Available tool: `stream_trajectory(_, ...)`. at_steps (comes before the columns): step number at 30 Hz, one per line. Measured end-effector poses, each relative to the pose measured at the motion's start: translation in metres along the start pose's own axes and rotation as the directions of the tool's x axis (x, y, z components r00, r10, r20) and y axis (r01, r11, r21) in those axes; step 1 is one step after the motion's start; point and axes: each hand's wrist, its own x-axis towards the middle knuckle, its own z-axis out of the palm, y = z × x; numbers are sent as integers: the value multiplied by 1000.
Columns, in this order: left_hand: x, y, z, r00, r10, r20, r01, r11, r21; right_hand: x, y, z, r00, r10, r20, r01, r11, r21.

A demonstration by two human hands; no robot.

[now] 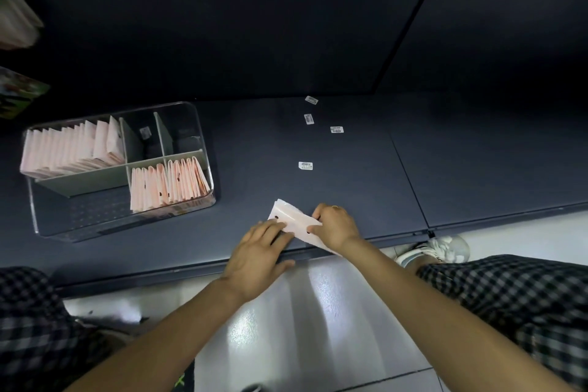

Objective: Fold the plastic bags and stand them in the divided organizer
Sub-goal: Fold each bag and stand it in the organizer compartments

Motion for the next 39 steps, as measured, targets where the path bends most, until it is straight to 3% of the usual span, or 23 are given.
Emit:
stream_trajectory(2,-4,9,-4,990,-39,-138,24,993,-114,-7,0,5,999,28,15,-29,998,61)
stream_trajectory(4,-6,20,-3,974,-214,-80,181,937,-298,-14,1,10,996,86,17,-88,971,222)
stream_trajectory(5,-5,26,-3,934,-356,28,329,828,-455,-18,1,12,992,128,20,-127,932,340)
stream_trajectory(6,-4,31,-4,864,-481,149,457,626,-632,-23,0,12,985,166,39,-165,866,473)
stream_trajectory(7,-4,34,-5,790,-555,260,514,368,-774,-28,-2,12,979,188,73,-194,773,604)
stream_trajectory(9,-4,38,-10,697,-561,446,488,-84,-869,-39,-8,9,971,171,170,-238,562,793)
stream_trajectory(11,-7,41,-19,694,-485,532,422,-324,-847,-49,-14,5,966,107,235,-258,441,859)
stream_trajectory(13,-9,44,-30,691,-489,533,352,-416,-838,-57,-20,3,963,43,266,-259,425,867)
stream_trajectory(15,-9,46,-41,674,-535,510,305,-427,-851,-65,-29,2,967,26,254,-239,443,864)
stream_trajectory(19,-11,49,-58,685,-582,437,295,-327,-898,-79,-46,-2,989,44,139,-142,488,861)
stream_trajectory(25,-21,50,-79,707,-598,377,303,-226,-926,-100,-69,-12,982,-138,130,-34,547,836)
stream_trajectory(31,-33,37,-102,708,-604,365,273,-242,-931,-102,-72,-29,992,-120,-49,102,492,865)
stream_trajectory(39,-44,16,-126,761,-586,279,224,-166,-960,-100,-76,-45,984,-155,-89,138,346,928)
